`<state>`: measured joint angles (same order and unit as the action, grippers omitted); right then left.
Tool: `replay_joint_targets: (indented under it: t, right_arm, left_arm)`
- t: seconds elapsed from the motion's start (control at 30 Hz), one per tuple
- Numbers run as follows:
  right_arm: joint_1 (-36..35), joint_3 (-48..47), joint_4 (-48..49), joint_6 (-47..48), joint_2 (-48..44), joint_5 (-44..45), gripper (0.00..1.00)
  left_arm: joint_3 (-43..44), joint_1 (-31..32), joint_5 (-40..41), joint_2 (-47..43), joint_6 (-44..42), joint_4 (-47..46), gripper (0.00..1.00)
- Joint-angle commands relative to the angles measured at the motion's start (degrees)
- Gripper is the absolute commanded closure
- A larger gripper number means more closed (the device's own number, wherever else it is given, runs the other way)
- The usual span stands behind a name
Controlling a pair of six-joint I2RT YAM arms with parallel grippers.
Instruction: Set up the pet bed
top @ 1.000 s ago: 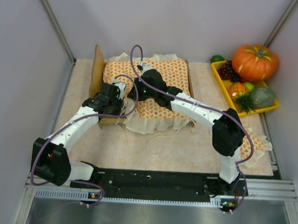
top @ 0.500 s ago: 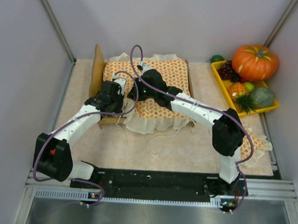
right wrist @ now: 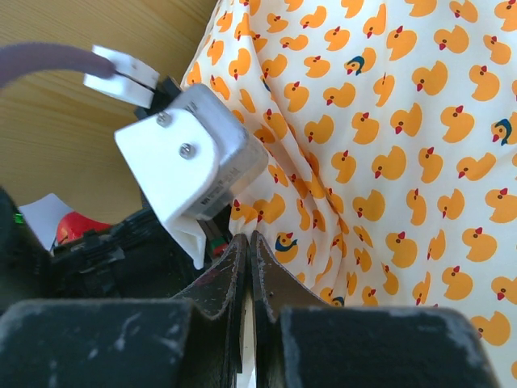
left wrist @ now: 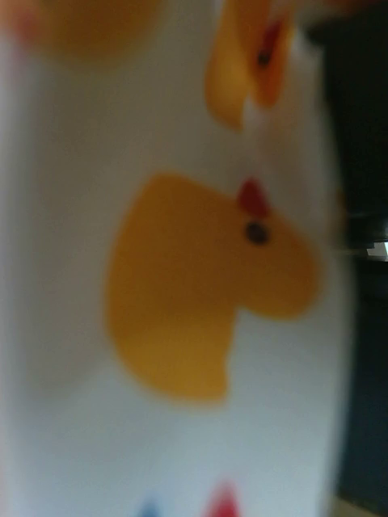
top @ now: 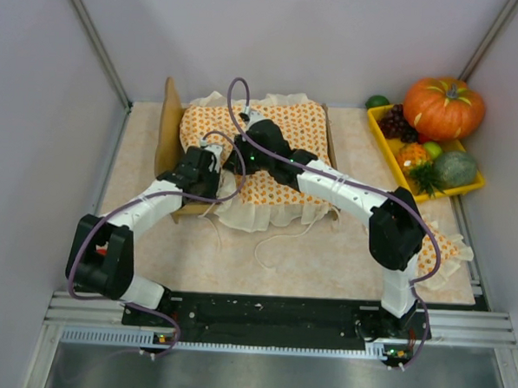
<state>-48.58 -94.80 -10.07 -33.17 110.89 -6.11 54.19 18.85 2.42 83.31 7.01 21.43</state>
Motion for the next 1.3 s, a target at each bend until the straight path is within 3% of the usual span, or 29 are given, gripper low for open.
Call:
replay_joint_targets:
  t: [0.0, 0.33, 0.47, 0.77, 0.97, 1.27]
  right_arm:
    - [-0.2, -1.7, 1.6, 0.4, -0.6, -0.7, 1.0]
    - [-0.2, -1.7, 1.5, 0.5, -0.7, -0.8, 1.0]
    - [-0.2, -1.6, 1.5, 0.5, -0.9, -0.7, 1.0]
    - [-0.2, -1.3, 1.4, 0.6, -1.0, -0.4, 1.0]
    - [-0.2, -1.6, 1.5, 0.5, -0.9, -0.7, 1.0]
    - [-0.2, -0.8, 1.5, 0.5, -1.4, -0.6, 1.0]
  left_arm:
    - [-2.8, -0.2, -3.9, 0.8, 1.9, 1.9, 1.0]
    - [-1.7, 0.1, -25.2, 1.7, -1.1, 1.2, 1.0]
    - [-0.6, 0.0, -22.3, 1.2, 0.6, 0.8, 1.0]
    - [6.6, -1.0, -12.4, -11.8, 1.5, 7.3, 1.0]
    - [9.4, -2.1, -14.0, -13.7, 3.0, 9.3, 1.0]
    - [4.6, -4.4, -17.9, -12.5, 5.9, 6.3, 1.0]
